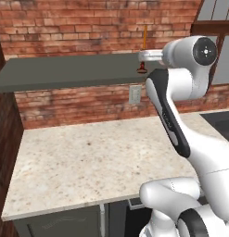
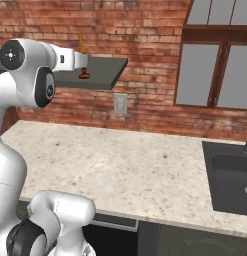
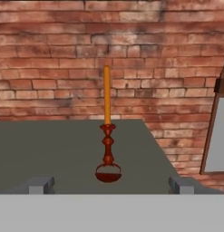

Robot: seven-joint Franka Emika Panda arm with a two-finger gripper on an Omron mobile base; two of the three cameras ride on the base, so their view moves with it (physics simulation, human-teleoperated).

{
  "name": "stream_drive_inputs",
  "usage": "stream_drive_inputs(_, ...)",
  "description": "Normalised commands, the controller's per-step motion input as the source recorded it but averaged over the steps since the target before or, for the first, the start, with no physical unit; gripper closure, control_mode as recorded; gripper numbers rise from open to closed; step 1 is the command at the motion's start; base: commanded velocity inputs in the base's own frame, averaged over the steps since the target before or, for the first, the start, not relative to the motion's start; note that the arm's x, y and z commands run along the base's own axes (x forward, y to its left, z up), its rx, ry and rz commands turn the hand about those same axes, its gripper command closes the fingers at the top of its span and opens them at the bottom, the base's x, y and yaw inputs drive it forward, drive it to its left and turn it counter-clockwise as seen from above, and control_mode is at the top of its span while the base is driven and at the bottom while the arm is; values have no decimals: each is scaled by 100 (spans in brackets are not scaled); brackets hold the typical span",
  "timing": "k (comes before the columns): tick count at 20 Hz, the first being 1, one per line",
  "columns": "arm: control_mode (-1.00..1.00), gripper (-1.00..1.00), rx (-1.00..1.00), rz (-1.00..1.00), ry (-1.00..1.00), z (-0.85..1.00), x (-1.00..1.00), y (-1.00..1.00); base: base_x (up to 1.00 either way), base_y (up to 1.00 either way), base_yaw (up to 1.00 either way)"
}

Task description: Get the candle and the liquor from the cabinet and move them to the dining counter.

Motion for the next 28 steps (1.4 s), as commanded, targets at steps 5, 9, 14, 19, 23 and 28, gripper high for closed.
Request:
stream_drive_inputs(5,-100,-100,0,0,0,13,34,0,0,0,0)
stream_drive_inputs(9,-100,-100,0,0,0,2,33,0,0,0,0)
stream_drive_inputs(14,-100,-100,0,0,0,0,28,0,0,0,0)
stream_drive_inputs(19,-100,-100,0,0,4,4,20,0,0,0,0)
stream_drive_inputs(23,-100,-100,0,0,6,6,15,0,0,0,0)
stream_drive_inputs(28,-100,-100,0,0,2,2,21,0,0,0,0)
